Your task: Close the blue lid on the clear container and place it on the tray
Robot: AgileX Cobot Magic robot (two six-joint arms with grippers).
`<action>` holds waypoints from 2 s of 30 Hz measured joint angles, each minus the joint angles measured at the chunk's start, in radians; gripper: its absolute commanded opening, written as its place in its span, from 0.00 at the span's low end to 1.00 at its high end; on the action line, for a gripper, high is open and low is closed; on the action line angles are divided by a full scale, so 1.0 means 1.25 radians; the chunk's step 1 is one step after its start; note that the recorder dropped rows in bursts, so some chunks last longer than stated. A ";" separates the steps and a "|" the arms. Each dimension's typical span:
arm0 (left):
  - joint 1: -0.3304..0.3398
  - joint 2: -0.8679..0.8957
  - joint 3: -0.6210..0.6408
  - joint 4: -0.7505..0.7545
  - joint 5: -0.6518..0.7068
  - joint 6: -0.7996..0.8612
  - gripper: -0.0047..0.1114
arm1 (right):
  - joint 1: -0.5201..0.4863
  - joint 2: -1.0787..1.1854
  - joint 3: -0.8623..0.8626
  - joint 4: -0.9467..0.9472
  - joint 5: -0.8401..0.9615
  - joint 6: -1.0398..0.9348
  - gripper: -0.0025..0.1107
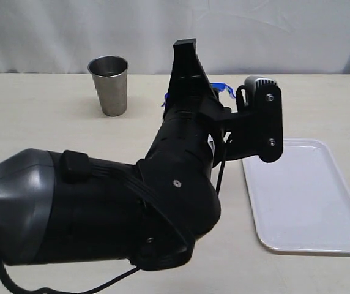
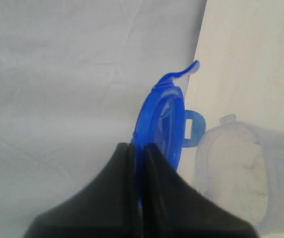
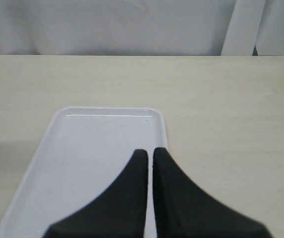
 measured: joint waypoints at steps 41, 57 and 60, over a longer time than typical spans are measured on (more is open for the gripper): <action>-0.002 0.000 0.000 -0.213 -0.073 0.121 0.04 | 0.000 0.000 0.000 0.000 0.000 0.000 0.06; -0.002 0.000 0.000 -0.282 -0.108 0.162 0.04 | 0.000 0.000 0.000 0.000 0.000 0.000 0.06; -0.002 0.000 0.000 -0.297 -0.105 0.177 0.04 | 0.000 0.000 0.000 0.000 0.000 0.000 0.06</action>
